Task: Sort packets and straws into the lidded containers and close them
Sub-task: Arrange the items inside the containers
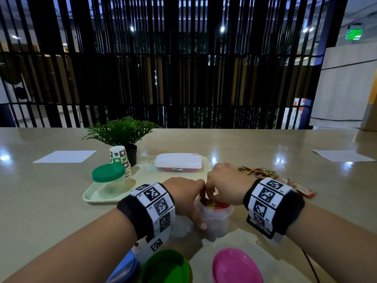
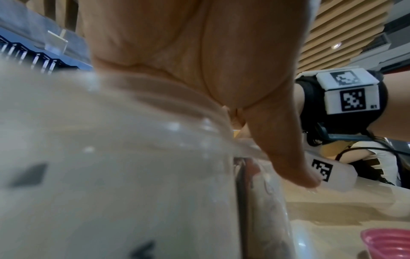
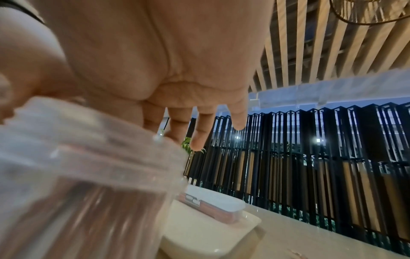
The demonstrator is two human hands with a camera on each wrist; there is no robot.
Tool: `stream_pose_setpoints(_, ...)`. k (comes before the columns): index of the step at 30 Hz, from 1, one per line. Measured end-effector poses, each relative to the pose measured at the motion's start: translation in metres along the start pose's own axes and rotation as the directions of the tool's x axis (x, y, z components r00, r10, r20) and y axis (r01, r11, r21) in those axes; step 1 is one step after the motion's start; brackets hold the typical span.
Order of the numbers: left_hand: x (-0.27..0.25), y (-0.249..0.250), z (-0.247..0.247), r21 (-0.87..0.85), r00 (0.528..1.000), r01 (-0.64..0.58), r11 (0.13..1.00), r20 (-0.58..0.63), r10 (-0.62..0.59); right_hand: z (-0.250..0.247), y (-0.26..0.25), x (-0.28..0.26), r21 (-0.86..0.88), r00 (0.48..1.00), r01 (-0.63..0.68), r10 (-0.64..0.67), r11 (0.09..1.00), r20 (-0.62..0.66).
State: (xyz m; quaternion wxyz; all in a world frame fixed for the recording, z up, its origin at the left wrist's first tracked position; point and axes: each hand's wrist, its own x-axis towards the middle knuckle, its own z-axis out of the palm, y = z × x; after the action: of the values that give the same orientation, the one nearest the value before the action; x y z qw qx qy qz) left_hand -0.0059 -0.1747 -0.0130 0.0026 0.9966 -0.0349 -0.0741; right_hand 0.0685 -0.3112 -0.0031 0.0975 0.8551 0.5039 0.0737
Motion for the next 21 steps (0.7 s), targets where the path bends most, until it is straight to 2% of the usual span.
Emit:
stream_pose_setpoints(5,-0.001,-0.001,-0.001,-0.029,1.000,0.008,1.000,-0.004,-0.008,-0.007,0.006,-0.002,0.121,1.000,-0.021,0.019,0.992,0.017)
stream_pose_setpoints(10,-0.001,-0.001,0.001,-0.031,1.000,0.015,0.999,0.000,-0.015,-0.001,0.008,0.002,0.032,0.997,0.016,-0.018,0.999,0.072)
stream_pose_setpoints(13,0.001,-0.002,0.001,-0.026,1.000,-0.012,1.000,0.001,0.012,0.003,0.010,0.004,0.041,0.995,0.020,-0.024,0.999,0.095)
stream_pose_setpoints(17,0.002,-0.002,0.001,-0.010,1.000,-0.012,1.000,0.026,0.012,0.002,0.009,0.000,0.063,0.978,0.024,-0.037,0.998,0.207)
stream_pose_setpoints(21,0.002,-0.002,0.002,-0.011,1.000,-0.003,1.000,0.018,0.003,0.000,0.003,0.000,0.046,0.987,0.028,-0.035,0.999,0.156)
